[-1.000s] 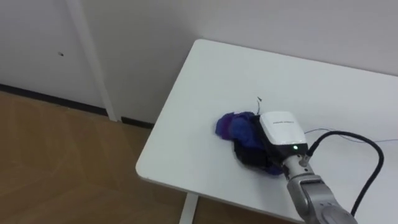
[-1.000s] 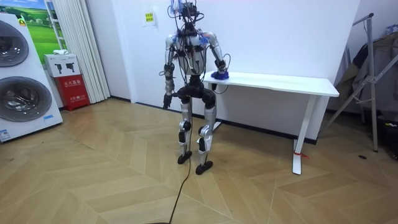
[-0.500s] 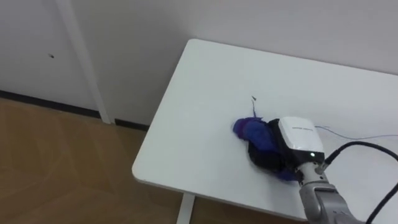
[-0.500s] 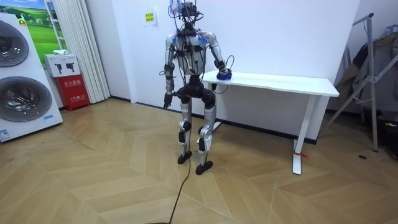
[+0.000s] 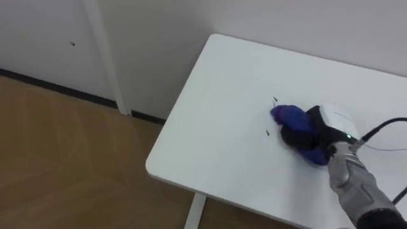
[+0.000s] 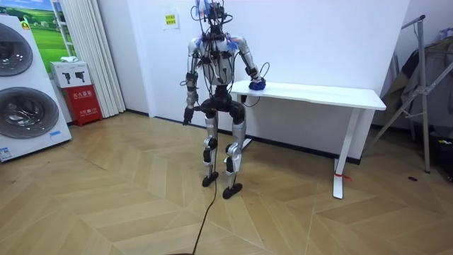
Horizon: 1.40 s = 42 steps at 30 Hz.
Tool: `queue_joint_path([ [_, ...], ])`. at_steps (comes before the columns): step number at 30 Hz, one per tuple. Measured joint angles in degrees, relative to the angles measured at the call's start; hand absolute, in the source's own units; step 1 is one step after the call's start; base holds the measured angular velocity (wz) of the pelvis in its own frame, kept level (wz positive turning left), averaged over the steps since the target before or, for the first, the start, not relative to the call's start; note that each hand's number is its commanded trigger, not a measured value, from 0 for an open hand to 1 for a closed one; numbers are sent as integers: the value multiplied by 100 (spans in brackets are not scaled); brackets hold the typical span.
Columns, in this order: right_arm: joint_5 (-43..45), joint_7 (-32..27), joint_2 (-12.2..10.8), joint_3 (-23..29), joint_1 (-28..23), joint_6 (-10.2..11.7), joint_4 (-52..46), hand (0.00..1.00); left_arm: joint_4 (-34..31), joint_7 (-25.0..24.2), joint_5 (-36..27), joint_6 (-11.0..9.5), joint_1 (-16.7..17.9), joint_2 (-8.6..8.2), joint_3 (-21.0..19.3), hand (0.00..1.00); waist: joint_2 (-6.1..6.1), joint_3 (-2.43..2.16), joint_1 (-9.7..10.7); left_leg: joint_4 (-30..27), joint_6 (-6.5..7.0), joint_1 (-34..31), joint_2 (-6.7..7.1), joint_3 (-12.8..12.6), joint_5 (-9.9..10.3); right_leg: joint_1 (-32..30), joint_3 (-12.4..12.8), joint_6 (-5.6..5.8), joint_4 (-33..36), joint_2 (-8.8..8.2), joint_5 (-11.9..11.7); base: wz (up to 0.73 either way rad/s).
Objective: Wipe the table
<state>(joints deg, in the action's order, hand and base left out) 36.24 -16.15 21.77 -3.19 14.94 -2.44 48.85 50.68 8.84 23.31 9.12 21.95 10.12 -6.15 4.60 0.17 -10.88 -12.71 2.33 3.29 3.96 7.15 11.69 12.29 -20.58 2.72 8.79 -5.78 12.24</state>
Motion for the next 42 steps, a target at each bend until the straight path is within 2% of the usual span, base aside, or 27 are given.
queue_joint_path([
  [5,-300,-275,279,353,-282,161,535,100,20,-55,-1,-42,83,131,-288,0,5,-31,89,2,22,89,51,91,-13,129,-4,1,-5,-40,-1,13],
  [7,-328,-324,312,508,-371,207,689,100,22,-56,-12,-85,72,199,-295,0,-5,-37,143,-2,23,143,61,85,-12,190,-5,15,-7,-47,-9,0],
  [11,-607,-432,351,778,-710,292,679,100,32,-61,-5,-179,-29,204,-445,0,-17,-50,222,-1,31,185,72,19,-14,226,6,31,-10,-56,-18,-5],
  [17,-664,-711,448,1058,-1103,320,927,100,47,-64,104,-189,-14,201,-619,0,-22,-83,286,-32,66,232,65,-7,9,281,4,47,4,-52,-24,-5],
  [22,-642,-824,532,1167,-1435,316,923,100,45,-63,111,-159,-4,204,-666,0,-22,-92,299,-130,71,197,65,-23,15,307,-1,64,16,-52,-34,-3],
  [25,-642,-825,535,1163,-1502,214,765,100,44,-65,99,-159,4,206,-654,0,-11,-95,310,-221,67,139,61,-50,17,295,13,67,18,-45,-36,-3],
  [28,-630,-748,529,917,-1468,-69,461,100,50,-95,111,-170,-15,196,-561,0,-35,-94,219,-219,53,140,34,-127,9,260,134,67,21,-36,-36,-22],
  [29,-583,-660,528,733,-1375,-179,372,100,51,-119,113,-170,-19,189,-528,0,-50,-91,138,-200,40,151,-14,-249,1,214,219,61,22,-17,-40,-38],
  [31,-362,-471,524,445,-1303,-391,43,100,55,-205,114,-170,-51,190,-474,0,-64,-80,62,-185,1,120,-61,-306,-26,148,297,34,104,11,-56,-34],
  [32,-102,-285,523,194,-1222,-545,-231,100,59,-257,114,-171,-63,188,-415,0,-33,-54,-41,-144,-22,103,-108,-393,-52,49,362,22,164,23,-63,-34],
  [33,101,-45,490,-174,-966,-626,-429,100,59,-305,112,-168,-51,192,-346,0,-55,-53,-78,-114,-66,75,-148,-453,-68,-53,394,-13,210,45,-83,-36],
  [35,275,263,329,-715,-574,-642,-741,100,52,-342,112,-163,-68,193,-238,0,-39,-23,-199,-85,-94,18,-180,-470,-107,-146,423,-74,187,86,-120,-19],
  [37,549,554,119,-1130,-187,-632,-1050,100,8,-428,114,-155,-113,200,-183,0,-48,70,-384,-79,-108,-1,-201,-469,-143,-213,435,-112,183,107,-106,0],
  [38,677,703,-9,-1373,120,-607,-1070,100,-6,-458,117,-147,-134,210,-154,0,-28,88,-511,-91,-111,-55,-207,-465,-159,-269,439,-128,162,120,-88,14],
  [39,719,844,-106,-1478,334,-561,-1073,100,-43,-467,125,-114,-165,212,-151,0,22,84,-677,-91,-121,-113,-199,-406,-170,-307,377,-130,125,125,-88,25],
  [40,715,909,-144,-1542,429,-565,-1073,100,-101,-470,125,-87,-163,212,-146,0,51,81,-723,-88,-119,-147,-181,-358,-178,-302,318,-130,89,123,-89,41],
  [42,744,1121,-167,-1677,598,-529,-1110,100,-266,-487,154,-35,-8,209,-27,0,90,81,-938,-76,-96,-190,-113,-187,-225,-266,157,-101,68,71,-74,44],
])
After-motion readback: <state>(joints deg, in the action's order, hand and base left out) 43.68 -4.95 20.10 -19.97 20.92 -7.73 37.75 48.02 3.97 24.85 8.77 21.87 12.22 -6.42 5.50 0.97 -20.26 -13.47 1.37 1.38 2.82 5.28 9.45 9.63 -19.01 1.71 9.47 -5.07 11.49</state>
